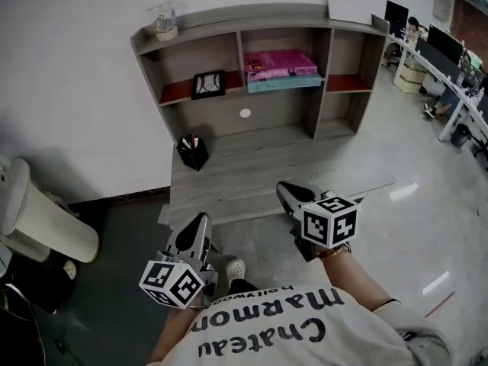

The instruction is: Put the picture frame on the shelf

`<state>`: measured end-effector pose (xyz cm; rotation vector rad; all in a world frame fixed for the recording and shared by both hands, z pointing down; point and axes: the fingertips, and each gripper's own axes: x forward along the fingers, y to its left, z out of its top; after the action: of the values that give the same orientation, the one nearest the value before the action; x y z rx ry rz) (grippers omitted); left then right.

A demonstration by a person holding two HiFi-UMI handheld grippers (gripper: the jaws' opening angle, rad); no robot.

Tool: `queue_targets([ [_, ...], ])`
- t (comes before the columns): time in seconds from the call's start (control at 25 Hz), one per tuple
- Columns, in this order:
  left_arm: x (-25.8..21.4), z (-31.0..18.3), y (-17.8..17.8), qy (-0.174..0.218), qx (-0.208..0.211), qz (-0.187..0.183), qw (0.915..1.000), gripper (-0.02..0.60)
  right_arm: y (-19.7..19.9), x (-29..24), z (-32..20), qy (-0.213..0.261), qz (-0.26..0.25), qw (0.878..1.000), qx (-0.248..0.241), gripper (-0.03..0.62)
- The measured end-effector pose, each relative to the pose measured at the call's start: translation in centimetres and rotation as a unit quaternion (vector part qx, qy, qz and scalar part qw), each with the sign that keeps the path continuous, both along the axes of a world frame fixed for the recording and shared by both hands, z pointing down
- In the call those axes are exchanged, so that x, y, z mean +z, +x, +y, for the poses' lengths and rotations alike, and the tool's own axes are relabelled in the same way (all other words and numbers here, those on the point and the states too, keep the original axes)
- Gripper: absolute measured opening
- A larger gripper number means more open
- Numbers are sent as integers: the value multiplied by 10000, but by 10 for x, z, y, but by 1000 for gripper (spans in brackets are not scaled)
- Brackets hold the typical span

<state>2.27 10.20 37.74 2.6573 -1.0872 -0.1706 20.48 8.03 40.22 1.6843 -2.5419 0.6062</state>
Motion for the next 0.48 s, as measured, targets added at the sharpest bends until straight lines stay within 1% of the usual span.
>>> queue_targets([
  [0.2,6,21,0,-33,-77,-10,10000,17,3,-2,20,82,51,10000,-17,8],
  [0.36,14,34,2,-143,-132,-46,9998,17,7,4,33,2,-34,10000,-60,8],
  [0.48,19,42,6,-223,-122,-108,9996,17,10,9,39,-27,-1,10000,-74,8],
])
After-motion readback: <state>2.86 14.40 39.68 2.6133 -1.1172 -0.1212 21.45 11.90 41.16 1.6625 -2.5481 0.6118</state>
